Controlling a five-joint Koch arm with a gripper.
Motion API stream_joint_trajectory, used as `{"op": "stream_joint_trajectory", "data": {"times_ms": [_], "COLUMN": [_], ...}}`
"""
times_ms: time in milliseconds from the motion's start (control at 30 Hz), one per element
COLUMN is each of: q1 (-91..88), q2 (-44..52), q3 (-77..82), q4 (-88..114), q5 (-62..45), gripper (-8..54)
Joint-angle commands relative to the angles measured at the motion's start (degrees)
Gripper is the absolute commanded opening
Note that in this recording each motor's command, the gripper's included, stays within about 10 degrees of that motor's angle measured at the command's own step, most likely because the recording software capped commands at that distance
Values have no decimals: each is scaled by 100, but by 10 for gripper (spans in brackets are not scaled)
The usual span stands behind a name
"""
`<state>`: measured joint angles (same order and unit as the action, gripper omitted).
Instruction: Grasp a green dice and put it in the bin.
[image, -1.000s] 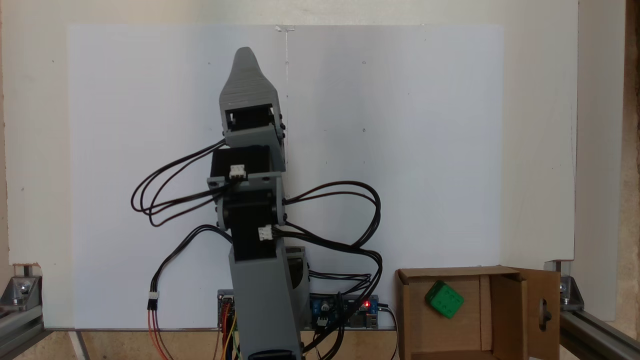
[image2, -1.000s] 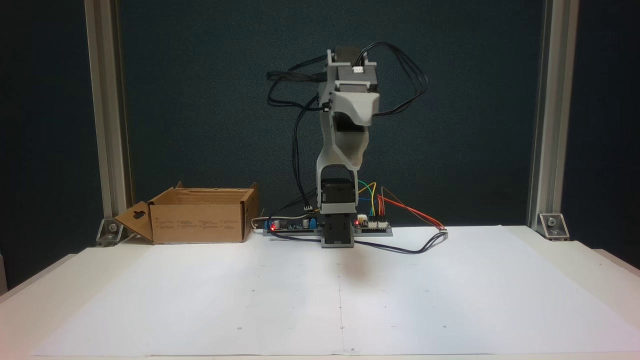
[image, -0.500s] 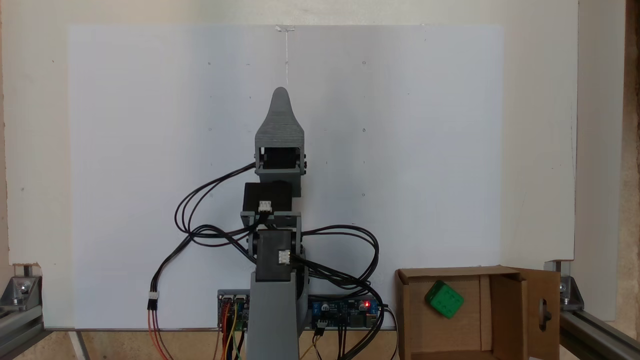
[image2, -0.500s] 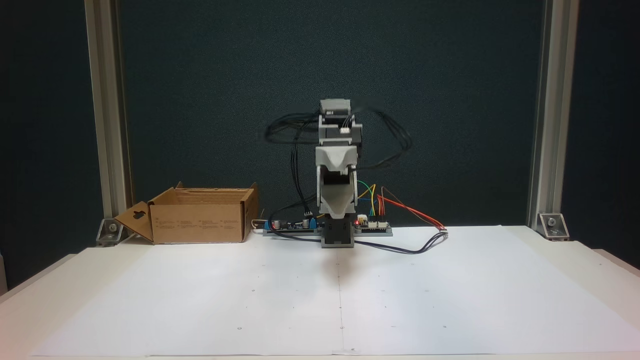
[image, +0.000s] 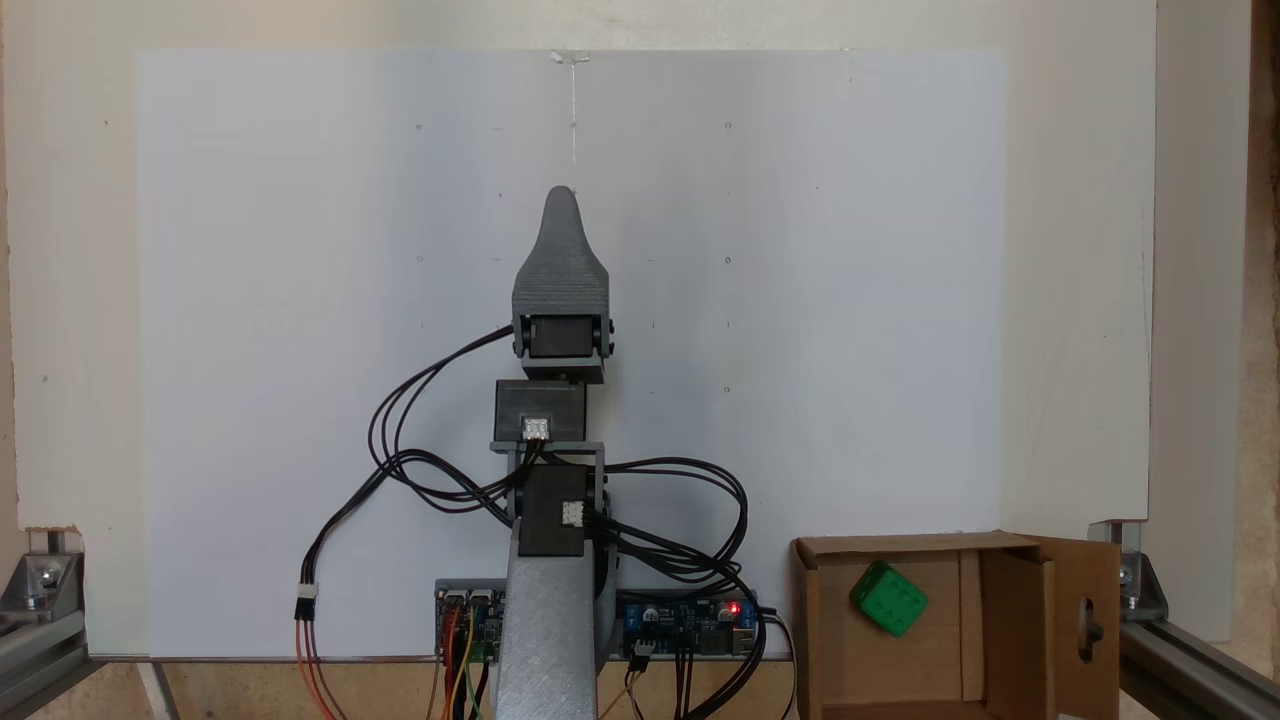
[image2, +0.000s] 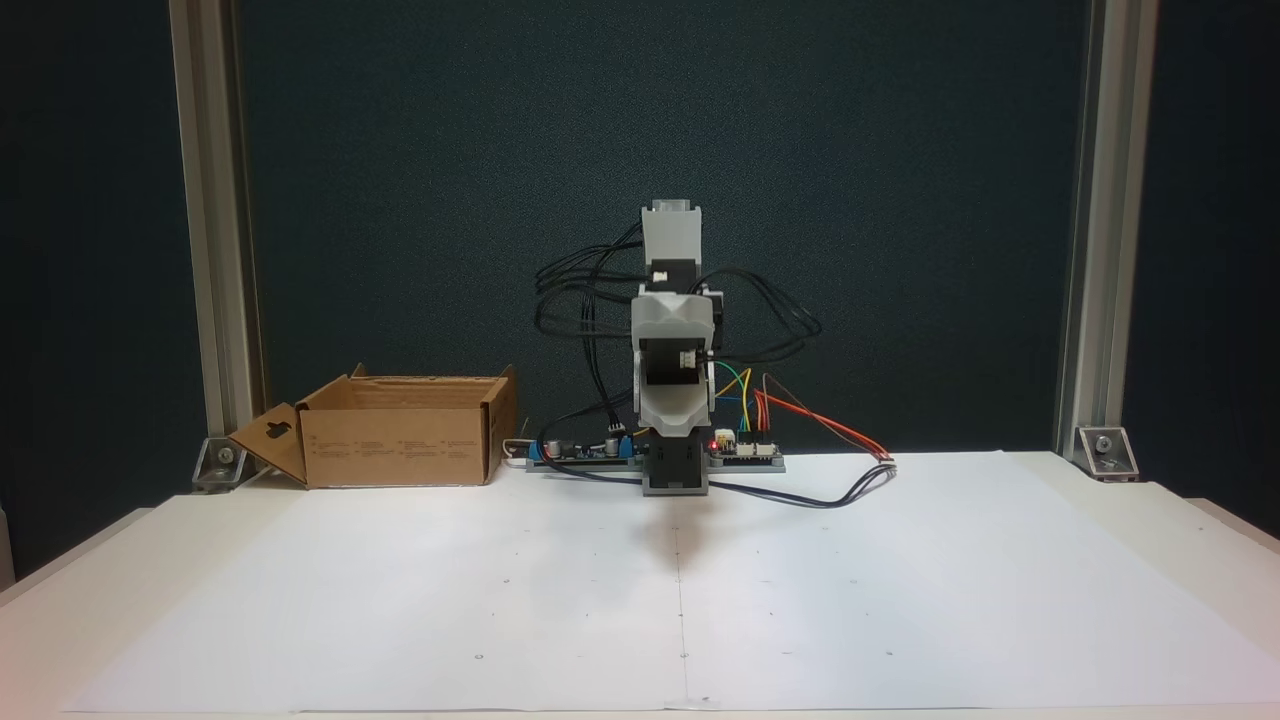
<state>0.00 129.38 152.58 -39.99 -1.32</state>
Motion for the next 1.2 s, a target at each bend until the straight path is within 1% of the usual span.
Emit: {"op": "stream_joint_trajectory", "data": {"times_ms": [0,467,900,1167], "q1": [44,580,501,53], "q2": [633,633,633,633], "q3": [9,958,1934,2101], "q4": [-694,-2004,-3340,-3454], "q5": [185,158,167,158], "gripper": [438,434,432,432]}}
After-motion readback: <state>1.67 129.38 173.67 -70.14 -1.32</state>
